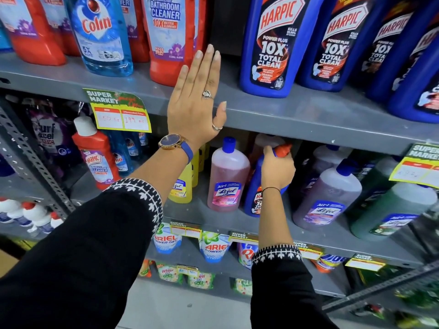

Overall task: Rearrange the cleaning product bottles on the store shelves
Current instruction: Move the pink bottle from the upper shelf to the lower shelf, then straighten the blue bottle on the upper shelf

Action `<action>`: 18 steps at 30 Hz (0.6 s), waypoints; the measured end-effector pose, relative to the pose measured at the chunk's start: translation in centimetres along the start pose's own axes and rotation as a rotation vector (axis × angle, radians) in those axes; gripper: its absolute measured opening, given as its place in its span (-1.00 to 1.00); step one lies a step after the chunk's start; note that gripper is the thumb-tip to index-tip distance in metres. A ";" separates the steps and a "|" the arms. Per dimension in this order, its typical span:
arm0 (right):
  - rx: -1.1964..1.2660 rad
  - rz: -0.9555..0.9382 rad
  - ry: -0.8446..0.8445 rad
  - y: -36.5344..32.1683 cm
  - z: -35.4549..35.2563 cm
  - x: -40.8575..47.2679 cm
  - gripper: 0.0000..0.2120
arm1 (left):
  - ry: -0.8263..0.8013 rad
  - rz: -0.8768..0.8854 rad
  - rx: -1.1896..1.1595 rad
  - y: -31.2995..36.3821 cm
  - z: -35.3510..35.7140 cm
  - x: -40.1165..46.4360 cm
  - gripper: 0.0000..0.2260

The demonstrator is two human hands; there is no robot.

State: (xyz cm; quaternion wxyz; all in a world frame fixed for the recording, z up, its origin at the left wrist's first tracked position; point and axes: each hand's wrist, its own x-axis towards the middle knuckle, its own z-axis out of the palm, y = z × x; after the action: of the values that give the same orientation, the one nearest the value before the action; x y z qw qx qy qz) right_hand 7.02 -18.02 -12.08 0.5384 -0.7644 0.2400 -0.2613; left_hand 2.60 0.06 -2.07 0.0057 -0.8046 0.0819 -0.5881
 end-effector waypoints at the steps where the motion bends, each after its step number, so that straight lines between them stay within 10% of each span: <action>1: -0.010 -0.008 -0.009 0.2 -0.2 0.0 -0.69 | -0.005 -0.001 -0.003 0.0 0.0 0.0 -0.44; 18: 0.734 -0.073 -0.335 -3.0 -10.9 -4.1 -0.95 | -0.074 0.003 -0.010 0.2 -0.4 0.1 -0.42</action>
State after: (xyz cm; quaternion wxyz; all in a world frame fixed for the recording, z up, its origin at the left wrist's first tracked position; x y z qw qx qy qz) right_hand -2.92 -22.03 -6.72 0.7976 -0.5615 0.0125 -0.2201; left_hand 2.23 -0.15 -1.93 0.0055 -0.8257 0.0858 -0.5576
